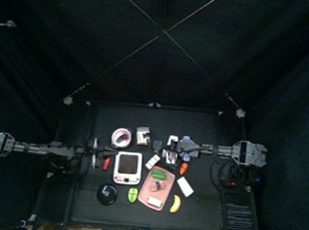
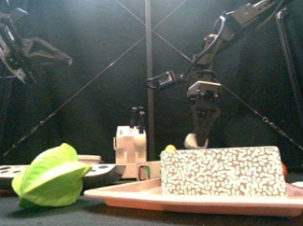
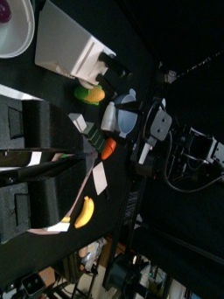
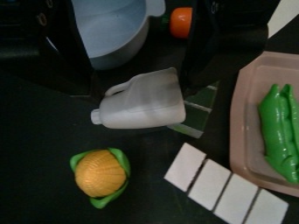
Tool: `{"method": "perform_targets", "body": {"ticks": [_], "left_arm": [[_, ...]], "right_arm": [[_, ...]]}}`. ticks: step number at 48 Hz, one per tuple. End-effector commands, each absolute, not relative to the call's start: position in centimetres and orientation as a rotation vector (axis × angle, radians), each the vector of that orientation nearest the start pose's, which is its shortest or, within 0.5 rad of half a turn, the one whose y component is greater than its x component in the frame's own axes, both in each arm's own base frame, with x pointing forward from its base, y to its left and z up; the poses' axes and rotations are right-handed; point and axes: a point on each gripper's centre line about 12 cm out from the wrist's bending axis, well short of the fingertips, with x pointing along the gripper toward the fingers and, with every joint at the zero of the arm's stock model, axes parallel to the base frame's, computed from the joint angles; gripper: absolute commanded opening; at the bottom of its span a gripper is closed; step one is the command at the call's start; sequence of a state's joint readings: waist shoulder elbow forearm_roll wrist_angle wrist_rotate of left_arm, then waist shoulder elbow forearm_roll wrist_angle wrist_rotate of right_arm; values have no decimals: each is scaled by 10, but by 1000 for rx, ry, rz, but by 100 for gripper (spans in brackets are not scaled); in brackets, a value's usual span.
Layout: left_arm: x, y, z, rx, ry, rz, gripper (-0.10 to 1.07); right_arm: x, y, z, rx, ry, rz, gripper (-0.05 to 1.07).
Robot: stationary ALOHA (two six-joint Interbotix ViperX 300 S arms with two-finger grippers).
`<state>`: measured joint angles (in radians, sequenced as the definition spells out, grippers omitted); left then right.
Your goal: Grab detergent bottle
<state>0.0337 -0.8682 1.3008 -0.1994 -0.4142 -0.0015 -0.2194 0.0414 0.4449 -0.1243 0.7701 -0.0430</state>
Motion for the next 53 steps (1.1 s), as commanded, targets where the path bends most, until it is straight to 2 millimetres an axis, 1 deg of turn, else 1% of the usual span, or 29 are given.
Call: {"method": "perform_targets", "body": {"ticks": [1,9,17,24,30,35,44,48,53], "left_arm": [[201,13,241,-178,6,100,47],[200,8,237,-179,20,74,47],[200,4,237,-179,20,56,47],[202,4,242,-179,7,55,47],[202,4,242,-179,7,55,47],[201,4,242,-179,8,53,47],[201,4,242,-178,8,53,47],[201,5,242,-173,7,57,47],[202,5,244,-172,2,59,47]], "right_arm": [[368,-89,191,-40,1210,-181,76],[368,-83,197,-44,1205,-170,76],[364,-78,210,-19,1208,-168,76],[350,-69,223,35,1224,-153,76],[337,-68,232,70,1203,-175,76],[335,-72,233,83,1149,-218,76],[342,-77,232,95,1049,-263,76],[352,-77,226,151,990,-279,77],[362,-77,211,255,976,-327,77]]}}
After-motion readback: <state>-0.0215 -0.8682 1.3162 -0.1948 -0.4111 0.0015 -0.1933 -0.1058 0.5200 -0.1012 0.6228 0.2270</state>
